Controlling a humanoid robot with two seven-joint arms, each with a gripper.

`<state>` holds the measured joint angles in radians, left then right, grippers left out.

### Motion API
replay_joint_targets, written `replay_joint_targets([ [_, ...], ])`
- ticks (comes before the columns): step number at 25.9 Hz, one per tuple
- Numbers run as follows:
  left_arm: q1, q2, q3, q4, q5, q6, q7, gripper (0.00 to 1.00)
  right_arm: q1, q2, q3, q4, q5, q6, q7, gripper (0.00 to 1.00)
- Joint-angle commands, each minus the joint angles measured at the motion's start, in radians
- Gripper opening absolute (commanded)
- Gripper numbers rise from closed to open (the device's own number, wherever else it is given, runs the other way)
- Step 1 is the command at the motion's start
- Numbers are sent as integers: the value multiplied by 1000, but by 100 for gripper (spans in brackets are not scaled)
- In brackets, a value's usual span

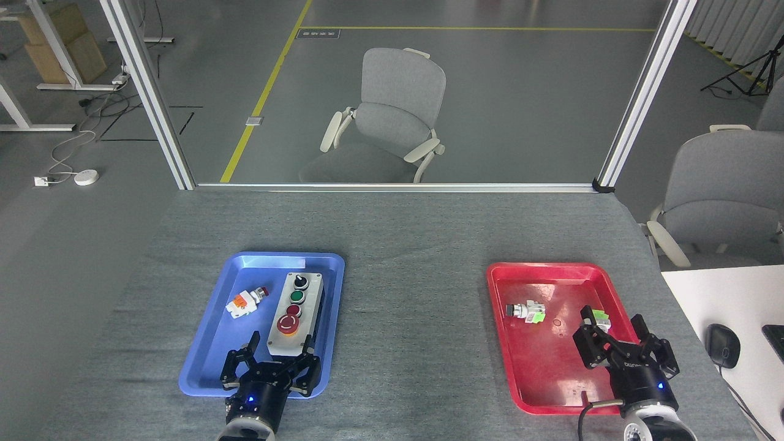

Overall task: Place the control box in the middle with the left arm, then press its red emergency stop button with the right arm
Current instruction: 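Close the left gripper on the near end of the control box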

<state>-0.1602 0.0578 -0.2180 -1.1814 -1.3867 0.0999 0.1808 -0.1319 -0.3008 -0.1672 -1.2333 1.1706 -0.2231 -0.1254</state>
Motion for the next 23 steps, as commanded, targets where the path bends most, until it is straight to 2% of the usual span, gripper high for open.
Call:
replay_joint_targets([
  [1, -21, -9, -1, 37, 3, -5, 5, 98, 0, 0, 0, 0, 3, -1, 0, 100],
  [10, -50, -13, -1, 105, 5, -12, 25, 98, 0, 2, 0, 0, 3, -1, 0, 100],
  [23, -173, -56, 0, 358, 18, -32, 92, 98, 0, 5, 2, 0, 6, 1, 0, 100],
])
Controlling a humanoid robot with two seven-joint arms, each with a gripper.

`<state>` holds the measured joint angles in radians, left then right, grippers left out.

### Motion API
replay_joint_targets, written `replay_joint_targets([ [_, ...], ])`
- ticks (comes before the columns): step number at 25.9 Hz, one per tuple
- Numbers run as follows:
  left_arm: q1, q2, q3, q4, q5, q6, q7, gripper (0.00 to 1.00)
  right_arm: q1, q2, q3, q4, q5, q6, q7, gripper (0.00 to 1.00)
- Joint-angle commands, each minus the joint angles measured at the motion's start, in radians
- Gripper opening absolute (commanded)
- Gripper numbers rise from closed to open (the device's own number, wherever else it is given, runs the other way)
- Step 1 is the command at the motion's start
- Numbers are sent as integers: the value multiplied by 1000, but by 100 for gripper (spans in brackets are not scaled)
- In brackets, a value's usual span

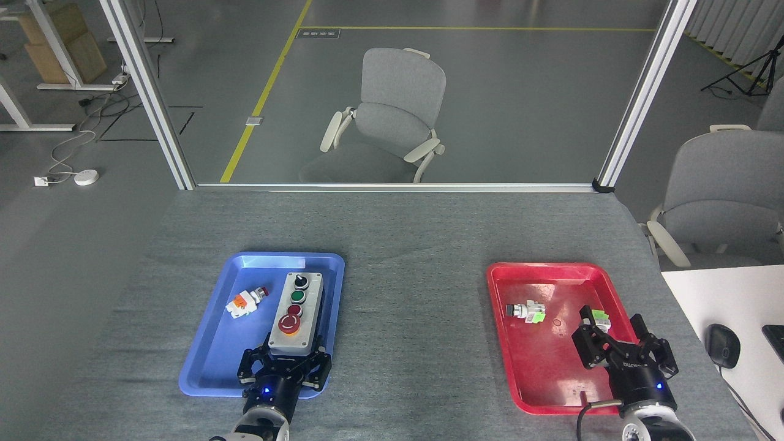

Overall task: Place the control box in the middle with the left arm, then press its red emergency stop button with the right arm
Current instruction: 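Close the left gripper on the near end of the control box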

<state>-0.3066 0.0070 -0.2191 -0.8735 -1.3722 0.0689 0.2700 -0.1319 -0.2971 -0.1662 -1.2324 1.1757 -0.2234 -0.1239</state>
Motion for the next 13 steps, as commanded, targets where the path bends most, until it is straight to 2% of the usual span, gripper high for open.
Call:
replay_joint_targets([
  [1, -34, -10, 1, 65, 5, -1, 5, 98, 0, 1, 1, -1, 1, 1, -2, 100],
  [4, -51, -10, 3, 105, 13, -1, 23, 94, 0, 1, 1, 1, 1, 1, -2, 100],
  [6, -58, -9, 3, 119, 33, -5, 34, 78, 0, 0, 1, 2, -1, 3, -2, 100],
  [9, -60, -9, 3, 122, 53, -9, 64, 46, 0, 1, 1, 2, -1, 3, -2, 100],
  [13, -58, -6, 3, 122, 58, -14, 77, 26, 0, 0, 1, 2, -2, 6, -2, 100],
])
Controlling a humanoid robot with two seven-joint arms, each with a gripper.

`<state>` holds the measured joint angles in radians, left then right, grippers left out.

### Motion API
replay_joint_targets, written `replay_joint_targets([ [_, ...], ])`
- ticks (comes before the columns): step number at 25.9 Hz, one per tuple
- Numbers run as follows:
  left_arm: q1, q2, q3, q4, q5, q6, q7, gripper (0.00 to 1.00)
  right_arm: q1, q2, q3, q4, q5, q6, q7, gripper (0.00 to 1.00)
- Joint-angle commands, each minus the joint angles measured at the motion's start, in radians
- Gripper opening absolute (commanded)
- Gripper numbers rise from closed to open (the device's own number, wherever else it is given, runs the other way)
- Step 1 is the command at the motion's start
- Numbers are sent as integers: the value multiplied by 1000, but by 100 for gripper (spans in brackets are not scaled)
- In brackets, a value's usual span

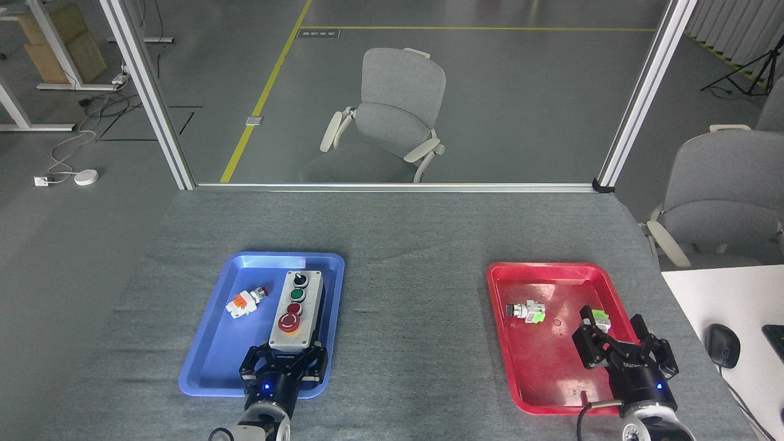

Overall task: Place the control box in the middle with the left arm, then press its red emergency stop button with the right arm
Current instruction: 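Close the left gripper on the near end of the control box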

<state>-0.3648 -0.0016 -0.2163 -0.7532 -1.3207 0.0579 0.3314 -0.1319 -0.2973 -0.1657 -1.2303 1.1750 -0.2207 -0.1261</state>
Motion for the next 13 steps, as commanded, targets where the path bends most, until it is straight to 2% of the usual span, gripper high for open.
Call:
replay_joint_targets([
  [1, 3, 3, 0, -1, 6, -4, 18, 22, 0, 0, 0, 0, -2, 3, 0, 100],
  [6, 14, 3, 0, -31, 8, -13, 90, 5, 0, -2, 0, 0, -2, 3, 0, 100],
  [13, 37, 0, 0, -138, 8, -12, 90, 0, 0, -2, -2, 0, -2, 3, 0, 100],
])
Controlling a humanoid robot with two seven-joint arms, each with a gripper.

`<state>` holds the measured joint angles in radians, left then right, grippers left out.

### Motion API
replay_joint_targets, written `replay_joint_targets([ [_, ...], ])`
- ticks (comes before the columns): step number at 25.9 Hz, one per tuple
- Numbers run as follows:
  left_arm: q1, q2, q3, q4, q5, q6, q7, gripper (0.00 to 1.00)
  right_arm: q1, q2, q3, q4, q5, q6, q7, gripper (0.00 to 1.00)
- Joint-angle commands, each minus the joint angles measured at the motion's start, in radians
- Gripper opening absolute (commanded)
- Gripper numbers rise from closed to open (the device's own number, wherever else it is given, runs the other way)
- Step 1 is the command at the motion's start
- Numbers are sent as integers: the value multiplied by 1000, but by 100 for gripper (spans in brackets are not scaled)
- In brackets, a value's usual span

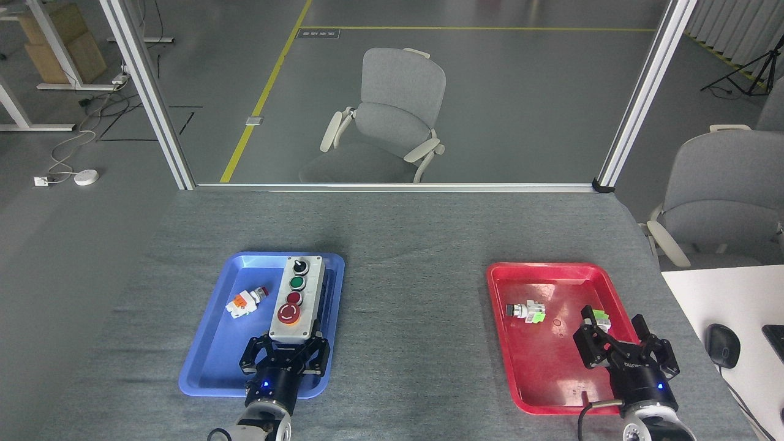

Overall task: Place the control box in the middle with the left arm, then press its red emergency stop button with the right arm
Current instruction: 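Slide the control box out of the blue tray to the table middle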

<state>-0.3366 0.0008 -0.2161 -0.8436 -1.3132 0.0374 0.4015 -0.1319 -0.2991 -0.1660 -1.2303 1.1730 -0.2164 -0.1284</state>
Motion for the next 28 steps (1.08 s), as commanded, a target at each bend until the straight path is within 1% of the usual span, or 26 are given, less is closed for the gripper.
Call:
replay_joint_targets([
  [1, 8, -10, -2, -58, -1, 10, 17, 0, 0, 0, -1, 0, 1, -3, 3, 100],
  [3, 8, -54, -3, -65, -12, 10, 14, 0, 0, 0, 0, 0, 2, -5, 3, 100],
  [6, 2, -102, -9, -65, -24, 13, 2, 0, 0, 0, -1, -2, -1, -6, 1, 100],
  [8, -4, -127, -48, -63, -34, 52, -27, 0, 0, 0, -3, -2, -4, -8, 1, 100],
  [12, -42, -136, -212, -54, -32, 180, -84, 0, 0, 6, -3, -2, -6, -6, 0, 100],
  [15, -67, -139, -279, -40, -14, 240, -95, 0, 0, 12, -1, -2, -6, -6, 0, 100],
  [20, -71, -139, -325, -38, 20, 256, -102, 0, 0, 14, -3, -2, -7, -5, 1, 100],
  [23, -71, -139, -400, -42, 43, 280, -133, 0, 0, 12, -4, -2, -7, -3, 1, 100],
  [25, -73, -140, -451, -42, 77, 300, -133, 0, -2, 11, -4, -2, -7, -1, 1, 100],
  [28, -74, -140, -502, -42, 118, 303, -133, 0, -3, 8, -4, -2, -7, 0, 1, 100],
])
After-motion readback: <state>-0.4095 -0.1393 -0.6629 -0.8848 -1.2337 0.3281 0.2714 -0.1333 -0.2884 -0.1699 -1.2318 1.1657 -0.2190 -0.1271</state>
